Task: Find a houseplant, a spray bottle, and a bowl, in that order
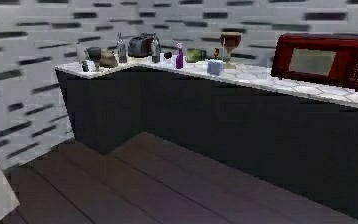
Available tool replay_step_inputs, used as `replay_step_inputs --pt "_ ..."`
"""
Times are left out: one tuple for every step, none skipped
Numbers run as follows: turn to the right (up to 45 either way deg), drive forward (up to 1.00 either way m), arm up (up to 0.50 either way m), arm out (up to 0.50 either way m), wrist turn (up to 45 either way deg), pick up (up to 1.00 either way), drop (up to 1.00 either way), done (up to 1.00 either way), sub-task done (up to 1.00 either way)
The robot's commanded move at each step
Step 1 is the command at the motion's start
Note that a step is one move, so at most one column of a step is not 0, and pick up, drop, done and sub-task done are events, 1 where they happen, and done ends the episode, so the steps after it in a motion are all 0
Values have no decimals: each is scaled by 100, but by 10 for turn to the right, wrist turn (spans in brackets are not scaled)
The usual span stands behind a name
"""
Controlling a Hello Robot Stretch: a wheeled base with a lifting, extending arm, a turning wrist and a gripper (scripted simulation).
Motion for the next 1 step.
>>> replay_step_inputs --pt "0 100 0 0 0 0 0 0 0"
